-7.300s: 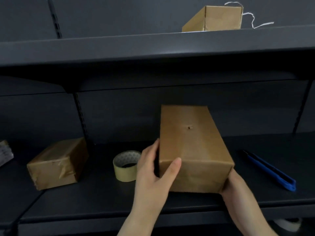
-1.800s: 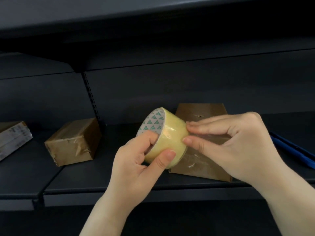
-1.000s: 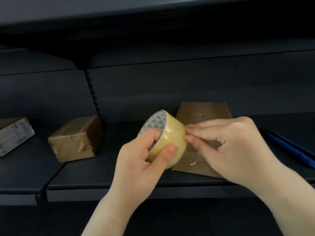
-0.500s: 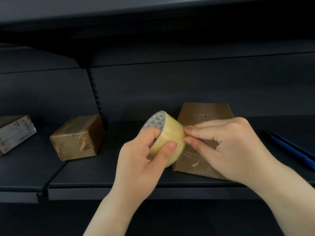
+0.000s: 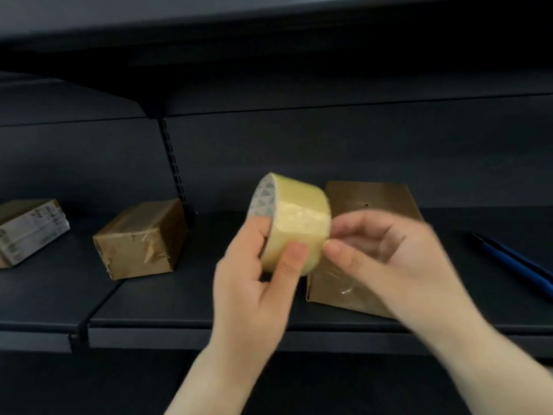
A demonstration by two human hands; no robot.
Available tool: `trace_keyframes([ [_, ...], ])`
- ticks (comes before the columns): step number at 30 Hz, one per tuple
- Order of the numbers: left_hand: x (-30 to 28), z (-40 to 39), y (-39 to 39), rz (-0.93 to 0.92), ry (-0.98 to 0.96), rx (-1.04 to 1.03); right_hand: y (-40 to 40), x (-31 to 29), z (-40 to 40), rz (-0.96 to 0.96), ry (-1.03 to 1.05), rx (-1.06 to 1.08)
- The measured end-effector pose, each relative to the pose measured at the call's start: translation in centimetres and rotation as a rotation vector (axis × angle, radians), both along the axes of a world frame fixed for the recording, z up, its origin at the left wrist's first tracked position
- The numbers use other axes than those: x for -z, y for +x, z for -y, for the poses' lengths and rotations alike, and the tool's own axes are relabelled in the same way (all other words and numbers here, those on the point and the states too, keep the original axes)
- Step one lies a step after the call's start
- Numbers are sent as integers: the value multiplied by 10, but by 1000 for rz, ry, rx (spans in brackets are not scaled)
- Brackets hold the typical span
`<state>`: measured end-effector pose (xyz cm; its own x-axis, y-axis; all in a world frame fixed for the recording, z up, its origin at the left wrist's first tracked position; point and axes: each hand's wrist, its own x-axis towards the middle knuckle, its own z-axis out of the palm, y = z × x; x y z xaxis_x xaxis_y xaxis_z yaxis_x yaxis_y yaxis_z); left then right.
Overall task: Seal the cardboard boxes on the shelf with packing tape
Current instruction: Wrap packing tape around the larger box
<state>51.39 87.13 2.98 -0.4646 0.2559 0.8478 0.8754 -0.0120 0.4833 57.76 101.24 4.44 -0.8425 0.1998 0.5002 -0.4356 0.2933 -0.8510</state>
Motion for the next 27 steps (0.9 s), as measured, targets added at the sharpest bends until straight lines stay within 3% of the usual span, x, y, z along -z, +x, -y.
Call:
trace_keyframes([
  [4,12,-8,1,48,-73,89,-5,11,19,-30,-318,-169],
  [8,6,12,-5,-50,25,-66,-3,6,15,74,-300,-256],
  [10,-11,26,-9,-27,11,-92,-3,4,12,143,-175,-323],
  [14,-44,28,-13,147,-539,146,-11,1,9,127,34,-325],
  [16,-49,23,-13,210,-668,228,-14,-5,8,78,24,-302],
  [21,-43,18,-10,353,-524,330,-24,-18,-1,10,152,-220],
  [27,-29,11,-9,183,-198,198,-37,-14,-7,51,-227,-351],
])
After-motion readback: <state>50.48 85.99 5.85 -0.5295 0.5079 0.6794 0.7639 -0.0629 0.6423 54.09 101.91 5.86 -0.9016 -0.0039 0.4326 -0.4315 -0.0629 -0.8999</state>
